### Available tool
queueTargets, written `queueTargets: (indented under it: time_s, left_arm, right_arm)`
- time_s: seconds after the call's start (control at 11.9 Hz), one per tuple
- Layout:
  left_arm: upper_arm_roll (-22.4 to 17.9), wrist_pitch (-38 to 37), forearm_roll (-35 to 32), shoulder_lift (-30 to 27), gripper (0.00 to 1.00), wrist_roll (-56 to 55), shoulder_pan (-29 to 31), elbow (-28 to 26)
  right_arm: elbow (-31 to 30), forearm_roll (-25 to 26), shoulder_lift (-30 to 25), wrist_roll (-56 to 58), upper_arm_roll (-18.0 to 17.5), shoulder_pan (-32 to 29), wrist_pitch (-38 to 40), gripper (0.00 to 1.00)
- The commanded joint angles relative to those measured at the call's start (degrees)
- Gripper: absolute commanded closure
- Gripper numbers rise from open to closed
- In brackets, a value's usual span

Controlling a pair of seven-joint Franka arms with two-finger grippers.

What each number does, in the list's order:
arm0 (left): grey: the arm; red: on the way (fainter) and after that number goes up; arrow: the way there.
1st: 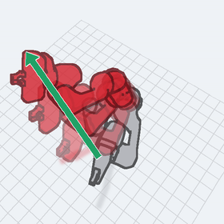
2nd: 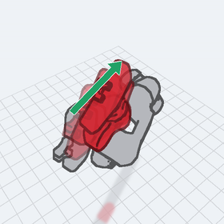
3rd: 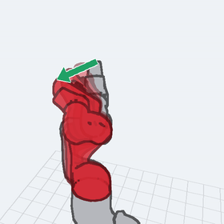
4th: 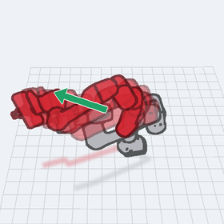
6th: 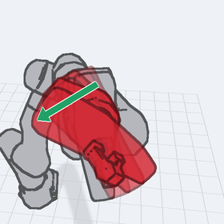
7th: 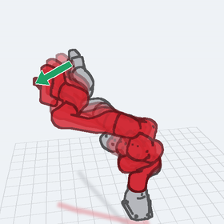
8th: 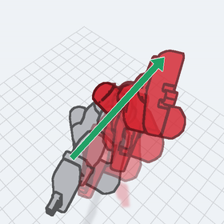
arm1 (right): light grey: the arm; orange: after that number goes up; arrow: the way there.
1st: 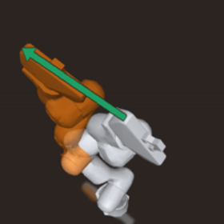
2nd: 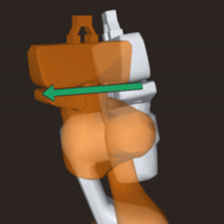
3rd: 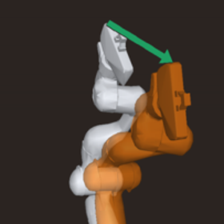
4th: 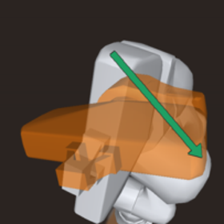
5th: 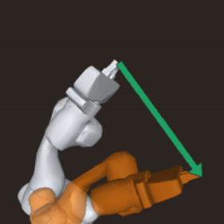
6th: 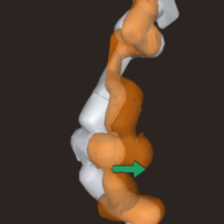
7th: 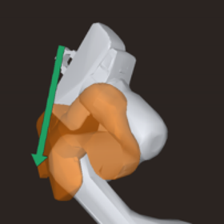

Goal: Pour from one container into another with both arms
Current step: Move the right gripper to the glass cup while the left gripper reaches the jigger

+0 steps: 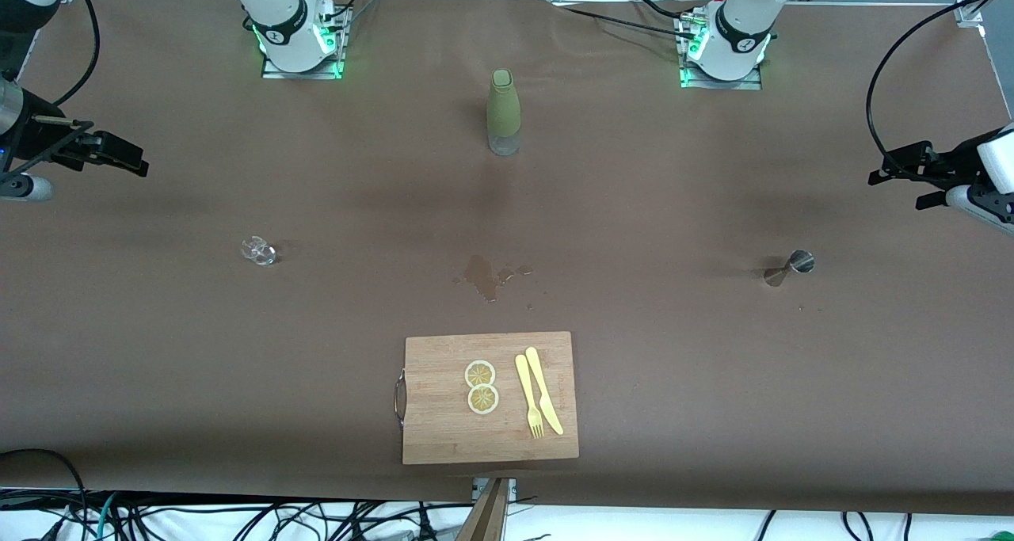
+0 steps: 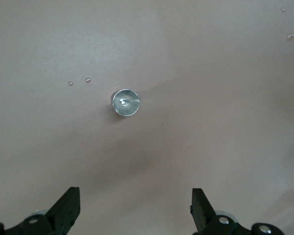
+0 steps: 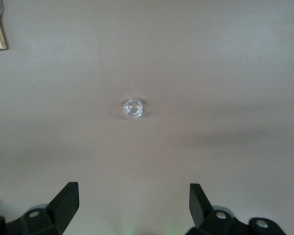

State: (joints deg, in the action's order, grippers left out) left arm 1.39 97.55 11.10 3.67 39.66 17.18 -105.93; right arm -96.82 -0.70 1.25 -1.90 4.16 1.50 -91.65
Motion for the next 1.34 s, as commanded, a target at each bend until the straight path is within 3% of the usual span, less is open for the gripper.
queueTargets:
  time_s: [0.0, 0.25, 0.59, 1.26]
  left_arm:
    - [0.28, 1.24, 4.88, 2.82, 0.0, 8.75, 3.81, -0.33]
    - [0.28, 2.02, 8.57, 7.74, 0.0, 20.23, 7.59, -0.16]
    - [0.28, 3.78, 14.19, 14.42, 0.0, 36.41, 10.85, 0.63]
    - [0.28, 6.78, 24.83, 24.8, 0.0, 60.16, 13.67, 2.57]
  right_arm:
    - [0.23, -5.51, 1.02, 2.16, 0.84, -0.88, 0.15, 0.0]
    - [0.41, -7.65, 5.41, 18.37, 1.29, -1.14, -0.99, 0.0]
    - [0.14, -8.35, 9.37, 28.58, 1.03, -3.86, -4.06, 0.0]
    - [-0.38, -27.49, 18.6, 67.42, 0.85, -13.96, -6.0, 0.0]
